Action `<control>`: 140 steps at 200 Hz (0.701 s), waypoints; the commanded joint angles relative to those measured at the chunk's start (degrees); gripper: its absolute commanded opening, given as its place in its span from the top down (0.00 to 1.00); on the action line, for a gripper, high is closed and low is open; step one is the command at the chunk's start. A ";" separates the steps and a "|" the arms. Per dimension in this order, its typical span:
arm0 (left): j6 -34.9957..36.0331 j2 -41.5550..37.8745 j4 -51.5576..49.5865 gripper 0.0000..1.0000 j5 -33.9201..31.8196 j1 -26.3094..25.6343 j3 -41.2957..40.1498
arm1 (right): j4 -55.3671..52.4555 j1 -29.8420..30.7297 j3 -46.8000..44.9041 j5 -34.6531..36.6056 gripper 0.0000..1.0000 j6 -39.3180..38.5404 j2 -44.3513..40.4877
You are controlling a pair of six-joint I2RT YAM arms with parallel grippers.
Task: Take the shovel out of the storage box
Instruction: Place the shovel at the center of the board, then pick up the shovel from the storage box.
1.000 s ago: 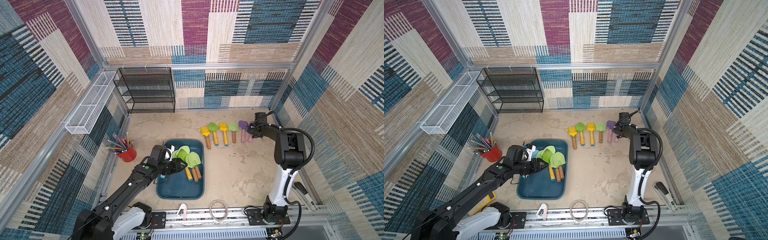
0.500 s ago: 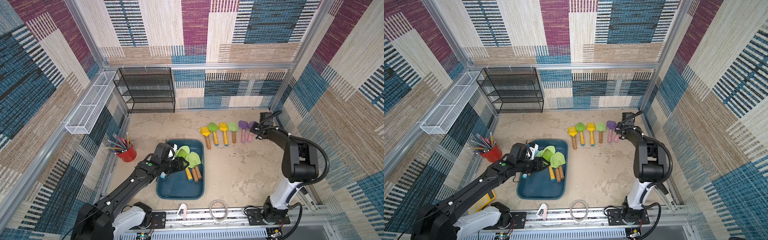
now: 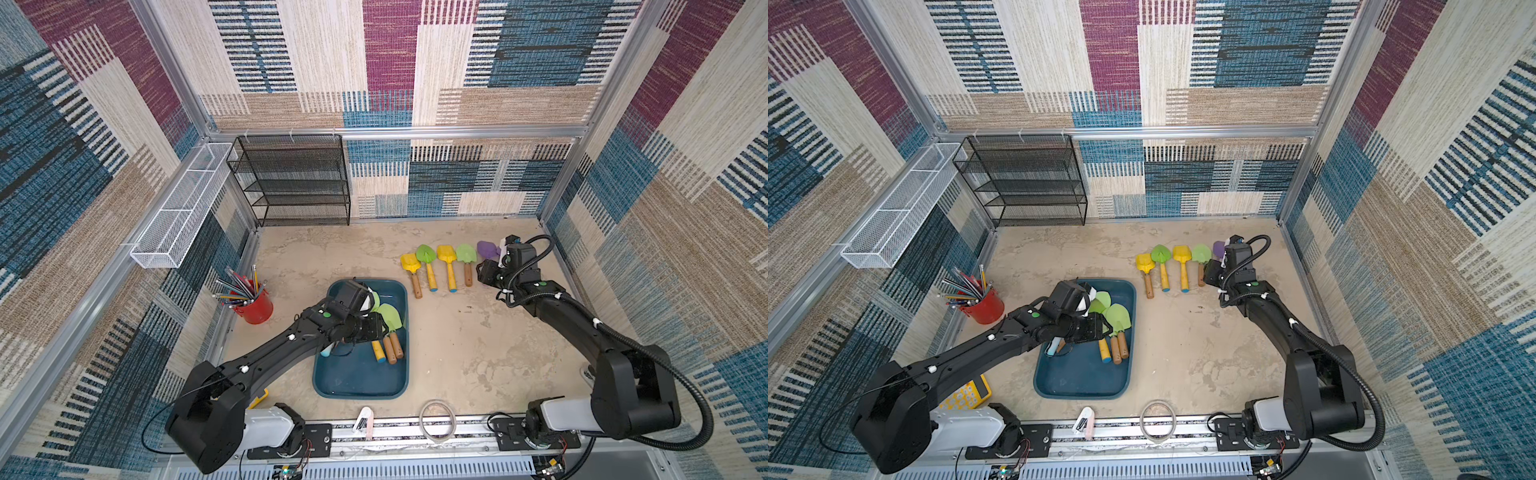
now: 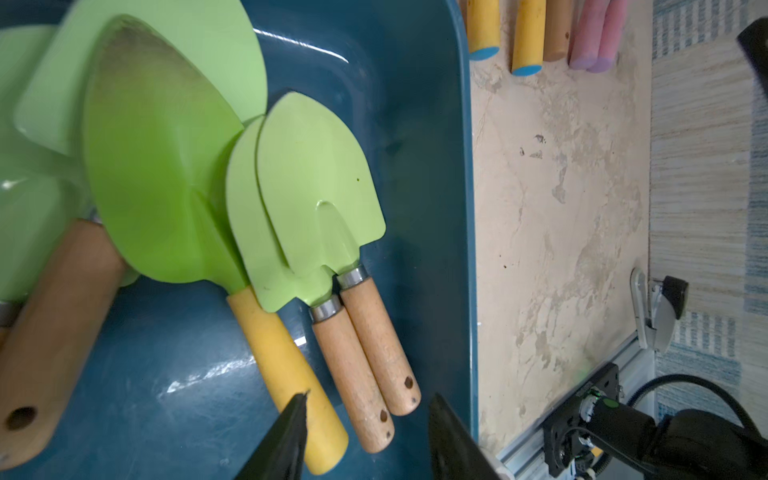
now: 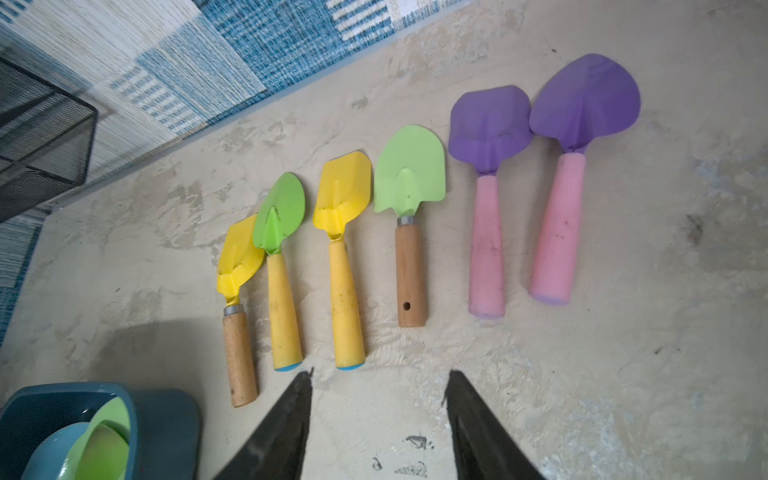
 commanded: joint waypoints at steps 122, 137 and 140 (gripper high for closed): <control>-8.39 12.35 2.49 0.58 -3.95 -7.10 4.31 | 5.28 3.55 -7.74 -5.36 0.46 -0.24 -6.37; -8.43 13.44 2.77 0.58 -3.44 -7.47 4.72 | 5.54 3.55 -7.99 -5.44 0.46 -0.33 -6.46; -8.56 13.67 2.71 0.58 -3.43 -7.54 4.79 | 5.57 3.55 -8.08 -5.41 0.46 -0.40 -6.46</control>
